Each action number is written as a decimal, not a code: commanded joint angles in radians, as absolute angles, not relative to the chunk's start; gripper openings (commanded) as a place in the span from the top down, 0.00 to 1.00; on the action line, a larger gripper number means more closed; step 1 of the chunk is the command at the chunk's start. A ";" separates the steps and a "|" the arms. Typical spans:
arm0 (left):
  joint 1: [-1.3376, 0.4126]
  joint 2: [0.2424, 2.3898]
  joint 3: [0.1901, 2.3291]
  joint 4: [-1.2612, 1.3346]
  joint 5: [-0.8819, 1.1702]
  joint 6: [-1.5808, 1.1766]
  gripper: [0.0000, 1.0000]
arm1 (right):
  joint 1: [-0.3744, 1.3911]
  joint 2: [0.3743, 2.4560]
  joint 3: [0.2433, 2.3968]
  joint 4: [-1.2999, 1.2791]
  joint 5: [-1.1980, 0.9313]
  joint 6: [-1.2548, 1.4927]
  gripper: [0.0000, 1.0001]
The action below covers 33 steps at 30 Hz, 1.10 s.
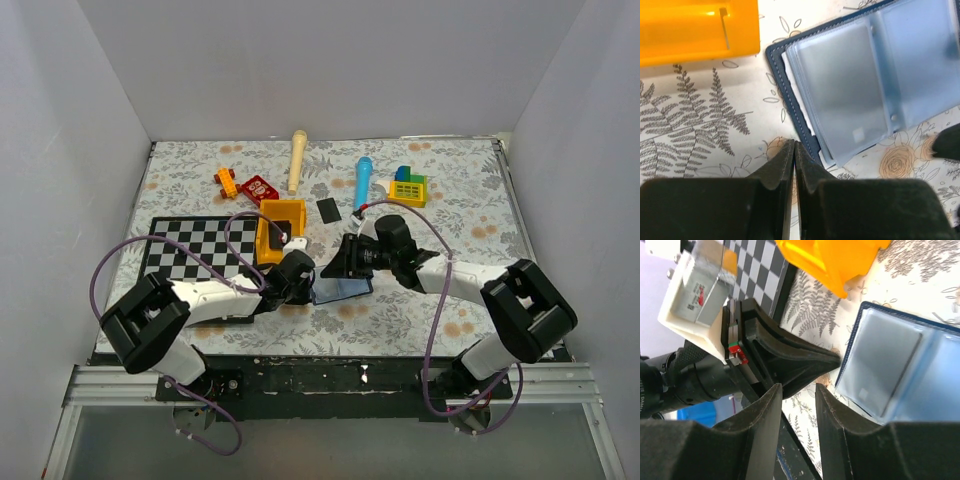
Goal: Put the credit cards into the card holder
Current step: Turn over the card slot in the card holder, then pick up the credit card from the storage box.
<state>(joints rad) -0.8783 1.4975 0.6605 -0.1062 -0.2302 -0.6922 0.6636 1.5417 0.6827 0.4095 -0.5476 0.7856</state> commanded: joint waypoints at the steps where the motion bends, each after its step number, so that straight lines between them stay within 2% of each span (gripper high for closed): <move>1: -0.887 1.422 0.643 -0.189 -0.230 -0.698 0.97 | 0.669 1.454 0.728 0.188 -0.355 0.684 0.59; 4: -0.887 1.352 0.658 -0.224 -0.239 -0.700 0.96 | 0.669 1.437 0.771 0.037 -0.217 0.637 0.59; 11: -0.867 1.183 0.755 -0.333 -0.256 -0.641 0.91 | 0.667 1.434 0.825 -0.060 -0.132 0.603 0.58; 16: -0.766 1.098 0.773 -0.368 -0.221 -0.615 0.78 | 0.669 1.456 0.914 -0.139 -0.081 0.571 0.57; 20: -0.672 1.065 0.759 -0.376 -0.167 -0.604 0.77 | 0.669 1.485 0.988 -0.193 -0.055 0.534 0.57; 24: -0.591 1.029 0.733 -0.379 -0.124 -0.600 0.75 | 0.667 1.529 1.090 -0.236 -0.052 0.497 0.57; 30: -0.509 1.022 0.719 -0.396 -0.094 -0.612 0.64 | 0.669 1.572 1.221 -0.271 -0.012 0.433 0.54; 33: -0.503 1.020 0.718 -0.394 -0.078 -0.626 0.60 | 0.661 1.701 1.403 -0.417 0.044 0.391 0.50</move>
